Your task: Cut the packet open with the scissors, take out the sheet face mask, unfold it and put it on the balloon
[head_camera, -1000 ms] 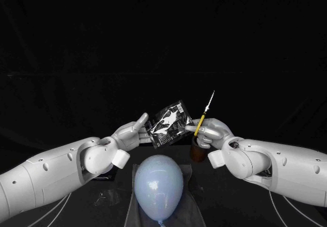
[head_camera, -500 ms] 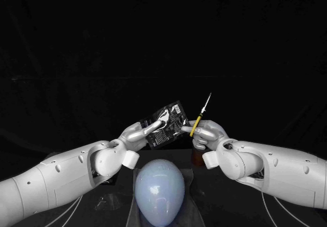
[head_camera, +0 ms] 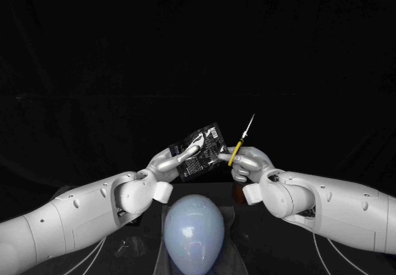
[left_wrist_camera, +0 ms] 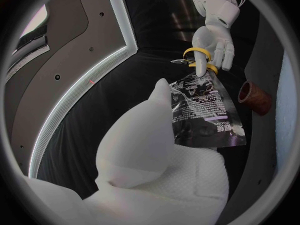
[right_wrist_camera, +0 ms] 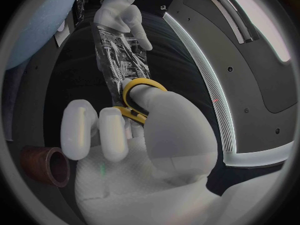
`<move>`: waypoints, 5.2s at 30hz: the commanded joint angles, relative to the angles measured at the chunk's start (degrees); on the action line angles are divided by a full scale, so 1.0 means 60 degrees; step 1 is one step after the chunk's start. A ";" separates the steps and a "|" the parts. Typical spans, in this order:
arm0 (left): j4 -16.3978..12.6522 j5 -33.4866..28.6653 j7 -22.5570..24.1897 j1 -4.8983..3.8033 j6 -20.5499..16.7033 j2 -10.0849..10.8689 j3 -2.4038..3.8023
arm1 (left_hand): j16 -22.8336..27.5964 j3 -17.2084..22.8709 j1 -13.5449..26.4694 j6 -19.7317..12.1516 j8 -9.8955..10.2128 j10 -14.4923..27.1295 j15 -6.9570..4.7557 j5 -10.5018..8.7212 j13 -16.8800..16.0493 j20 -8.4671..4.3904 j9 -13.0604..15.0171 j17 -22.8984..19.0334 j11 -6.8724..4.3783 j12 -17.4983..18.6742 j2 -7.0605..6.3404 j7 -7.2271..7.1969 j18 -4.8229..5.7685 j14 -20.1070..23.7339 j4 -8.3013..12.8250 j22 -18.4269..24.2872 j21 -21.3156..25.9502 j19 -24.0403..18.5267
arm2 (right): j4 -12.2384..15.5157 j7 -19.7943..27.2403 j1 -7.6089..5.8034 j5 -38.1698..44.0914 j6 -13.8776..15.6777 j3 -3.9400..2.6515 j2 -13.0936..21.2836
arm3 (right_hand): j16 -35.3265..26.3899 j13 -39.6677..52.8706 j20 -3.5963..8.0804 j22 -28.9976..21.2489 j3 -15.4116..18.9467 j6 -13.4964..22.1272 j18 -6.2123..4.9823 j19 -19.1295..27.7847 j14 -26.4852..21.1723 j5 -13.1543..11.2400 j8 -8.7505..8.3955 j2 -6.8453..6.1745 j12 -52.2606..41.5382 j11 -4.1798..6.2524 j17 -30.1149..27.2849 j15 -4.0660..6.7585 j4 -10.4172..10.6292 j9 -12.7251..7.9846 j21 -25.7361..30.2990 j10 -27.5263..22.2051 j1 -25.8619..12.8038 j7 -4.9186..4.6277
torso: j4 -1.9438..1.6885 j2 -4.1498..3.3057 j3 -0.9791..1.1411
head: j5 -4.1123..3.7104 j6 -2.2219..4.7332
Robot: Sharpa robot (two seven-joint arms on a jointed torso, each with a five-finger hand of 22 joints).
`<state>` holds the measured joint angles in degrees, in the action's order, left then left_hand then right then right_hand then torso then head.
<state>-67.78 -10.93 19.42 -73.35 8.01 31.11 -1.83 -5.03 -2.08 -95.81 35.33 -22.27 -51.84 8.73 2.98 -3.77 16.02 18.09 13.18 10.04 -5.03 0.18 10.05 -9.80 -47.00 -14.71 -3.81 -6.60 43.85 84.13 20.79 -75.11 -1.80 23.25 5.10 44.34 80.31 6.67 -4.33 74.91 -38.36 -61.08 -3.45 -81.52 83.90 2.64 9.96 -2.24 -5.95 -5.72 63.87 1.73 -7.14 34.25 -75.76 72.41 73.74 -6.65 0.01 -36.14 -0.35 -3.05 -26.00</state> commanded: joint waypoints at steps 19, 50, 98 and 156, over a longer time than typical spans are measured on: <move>0.0005 0.0272 -0.0163 -0.0010 -0.2016 -0.0076 0.0020 | -0.0542 0.4922 -0.0252 0.2917 -0.0035 -0.3019 -0.0457 -0.0026 0.0026 -0.0600 -0.0473 0.0205 -0.0451 0.0245 -0.0526 0.0090 -0.0118 -0.2396 0.0055 -0.0062 -0.0806 0.2251 | 0.0127 0.0010 0.0000 0.0143 -0.0343 -0.0013 0.0060 | -0.0035 0.0043 0.0069 0.0902 -0.0169 0.0008 -0.0071 0.0094 0.0223 0.0026 0.0037 0.0096 -0.0006 0.0621 -0.0001 0.0077 -0.0052 0.0038 0.0133 0.1531 -0.0080 0.0008 | 0.0002 0.0001 -0.0001 | -0.0036 -0.0039; -0.0142 0.0667 -0.0719 -0.0185 -0.1797 0.0401 0.0057 | -0.0517 0.5872 0.0873 0.3085 -0.0111 -0.3343 -0.0522 -0.0029 0.0006 -0.0653 -0.0324 0.0321 -0.0490 0.0209 -0.0600 0.0107 -0.0134 -0.2744 0.0679 -0.0069 -0.0905 0.2479 | 0.1325 -0.0339 0.0191 0.0959 -0.2006 0.0418 0.1720 | -0.0462 -0.0226 -0.0205 0.0325 0.0783 0.0573 -0.0284 0.0622 0.0038 0.0023 -0.0347 -0.0237 0.0203 0.0354 -0.0810 -0.0176 0.0287 0.0037 0.1116 0.0617 -0.1024 -0.0223 | -0.0003 0.0009 0.0003 | -0.0208 -0.0194; 0.0287 0.0879 -0.1689 -0.0366 -0.1424 -0.0435 0.0041 | -0.0517 0.6134 0.1333 0.3073 -0.0181 -0.3508 -0.0611 -0.0029 0.0001 -0.0909 -0.0154 0.0379 -0.0543 0.0215 -0.0592 0.0063 -0.0126 -0.2947 0.0916 -0.0140 -0.1204 0.3115 | 0.2713 -0.2096 0.1198 0.2464 -0.2261 0.0886 0.3254 | 0.1614 1.3888 0.0811 0.0863 0.5291 -0.1281 -0.0154 0.0208 0.1015 0.0023 0.8164 -0.0837 -1.4008 0.1734 0.4350 0.0927 0.3081 0.7798 0.0869 0.2932 -0.2326 0.1313 | 0.0011 0.0011 0.0004 | -0.0799 -0.1174; 0.0262 0.0988 -0.1709 -0.0361 -0.1630 -0.0338 0.0039 | -0.0503 0.6169 0.1366 0.3060 -0.0182 -0.3503 -0.0612 -0.0029 0.0004 -0.0915 -0.0139 0.0380 -0.0545 0.0223 -0.0596 0.0061 -0.0125 -0.2943 0.0936 -0.0129 -0.1196 0.3120 | 0.2361 -0.1565 0.1157 0.1194 -0.1949 0.0878 0.3001 | 0.1553 1.3888 0.0889 0.0884 0.8956 0.0514 0.0120 -0.0871 0.0992 0.0064 0.3543 0.2272 -1.4008 0.1654 0.4247 0.0915 0.3740 0.7036 -0.0078 0.2932 0.1804 0.1180 | 0.0017 0.0009 0.0005 | -0.0624 -0.1025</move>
<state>-66.09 -5.18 8.85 -75.44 -1.82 29.11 -1.67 -8.19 34.54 -87.68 53.43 -23.19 -72.49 5.15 2.62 -3.69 10.66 15.65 15.37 6.78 -3.44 -3.86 10.38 -9.66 -64.30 -8.99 -4.59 -13.48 62.24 98.17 11.73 -68.13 4.36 10.37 10.42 62.47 89.15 74.39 0.74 74.88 15.31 -58.11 -3.28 -83.90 83.54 3.11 31.25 8.11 -22.59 -2.97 74.89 6.51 15.21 74.81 -76.15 72.27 82.72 0.22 0.10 -36.07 -0.33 -6.84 -32.23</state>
